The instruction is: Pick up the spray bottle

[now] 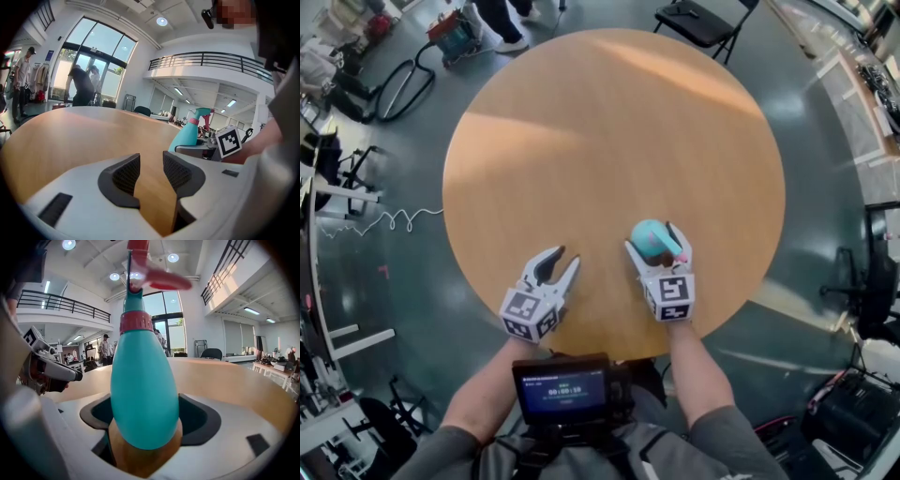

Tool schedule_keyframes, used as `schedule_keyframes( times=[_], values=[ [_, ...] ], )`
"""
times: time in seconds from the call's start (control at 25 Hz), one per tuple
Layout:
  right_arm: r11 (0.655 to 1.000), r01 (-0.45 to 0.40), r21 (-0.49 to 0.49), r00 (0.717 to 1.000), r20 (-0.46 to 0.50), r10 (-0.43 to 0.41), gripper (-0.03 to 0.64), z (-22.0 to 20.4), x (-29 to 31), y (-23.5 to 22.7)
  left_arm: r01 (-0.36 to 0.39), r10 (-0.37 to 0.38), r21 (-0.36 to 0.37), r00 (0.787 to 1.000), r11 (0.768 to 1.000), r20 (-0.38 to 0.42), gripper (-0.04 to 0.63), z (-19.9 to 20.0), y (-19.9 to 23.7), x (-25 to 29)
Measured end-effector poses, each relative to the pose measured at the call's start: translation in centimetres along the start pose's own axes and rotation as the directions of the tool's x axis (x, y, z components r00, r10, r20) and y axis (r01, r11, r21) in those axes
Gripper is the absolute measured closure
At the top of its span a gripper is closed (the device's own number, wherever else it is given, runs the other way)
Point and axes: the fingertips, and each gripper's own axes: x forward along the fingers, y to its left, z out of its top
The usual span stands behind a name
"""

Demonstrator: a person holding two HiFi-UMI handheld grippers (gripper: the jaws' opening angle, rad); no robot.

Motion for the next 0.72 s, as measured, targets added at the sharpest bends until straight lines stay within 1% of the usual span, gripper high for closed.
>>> schedule_keyframes(
  times=[0.16,0.32,0.48,0.6,0.72],
  values=[
    [1.0,-0.016,-0.003,1.0,0.003,0.016,0.193,0.9,-0.7,0.1,0.016,-0.015,-0.004,1.0,1.0,0.027,0.442,0.8,-0.3,0.1],
    [0.999,-0.031,-0.013,0.999,0.029,0.031,0.195,3.5,-1.7,0.7,0.032,-0.033,0.005,0.998,0.999,0.057,0.457,2.3,-0.6,-0.2],
    [0.998,-0.041,-0.045,0.997,0.064,0.044,0.195,6.0,-3.2,0.7,0.054,-0.054,0.003,0.994,0.999,0.094,0.505,4.0,-1.3,-0.7],
    [0.997,-0.045,-0.064,0.996,0.077,0.05,0.195,8.0,-4.6,0.9,0.07,-0.072,0.018,0.99,0.997,0.125,0.506,5.5,-2.0,-1.2],
    [0.995,-0.055,-0.088,0.993,0.097,0.064,0.195,10.0,-6.2,1.0,0.088,-0.094,0.045,0.982,0.995,0.166,0.535,7.4,-3.1,-2.0]
  ],
)
